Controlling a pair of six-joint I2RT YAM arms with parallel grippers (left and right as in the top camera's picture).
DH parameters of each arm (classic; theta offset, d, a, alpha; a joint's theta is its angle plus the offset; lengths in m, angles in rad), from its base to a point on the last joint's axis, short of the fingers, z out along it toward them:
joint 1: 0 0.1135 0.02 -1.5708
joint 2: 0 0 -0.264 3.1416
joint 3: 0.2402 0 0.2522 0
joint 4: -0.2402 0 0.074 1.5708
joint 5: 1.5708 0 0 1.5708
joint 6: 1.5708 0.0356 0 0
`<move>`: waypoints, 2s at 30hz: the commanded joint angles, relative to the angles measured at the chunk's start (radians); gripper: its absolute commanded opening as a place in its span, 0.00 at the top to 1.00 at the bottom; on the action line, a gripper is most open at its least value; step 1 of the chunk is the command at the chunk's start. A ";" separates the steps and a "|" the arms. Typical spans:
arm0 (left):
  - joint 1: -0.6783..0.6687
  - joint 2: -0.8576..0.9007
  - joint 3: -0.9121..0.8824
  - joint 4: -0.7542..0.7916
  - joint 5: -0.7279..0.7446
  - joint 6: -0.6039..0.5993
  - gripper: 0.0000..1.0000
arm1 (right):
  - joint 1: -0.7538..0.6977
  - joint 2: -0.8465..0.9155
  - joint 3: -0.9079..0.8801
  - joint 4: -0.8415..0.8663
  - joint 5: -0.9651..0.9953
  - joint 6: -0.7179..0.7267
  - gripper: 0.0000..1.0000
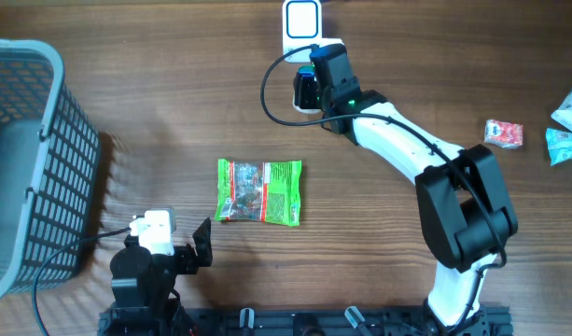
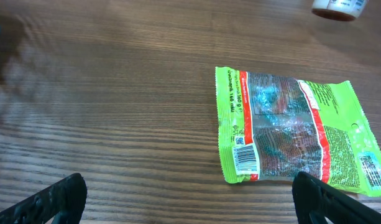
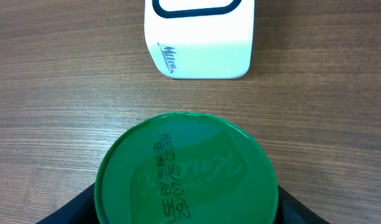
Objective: Scan the item barcode
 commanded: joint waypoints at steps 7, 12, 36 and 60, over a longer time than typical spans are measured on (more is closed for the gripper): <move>0.004 -0.003 -0.002 0.003 -0.002 0.002 0.00 | 0.105 0.001 -0.139 0.114 0.182 0.084 0.23; 0.004 -0.003 -0.002 0.003 -0.002 0.002 0.00 | 0.116 -0.020 -0.136 0.102 0.183 0.084 0.00; 0.004 -0.003 -0.002 0.002 -0.002 0.002 0.00 | 0.026 0.047 0.634 -0.863 -0.174 0.344 0.01; 0.004 -0.003 -0.002 0.003 -0.002 0.002 0.00 | -0.010 0.465 1.148 -1.188 -0.237 0.290 0.01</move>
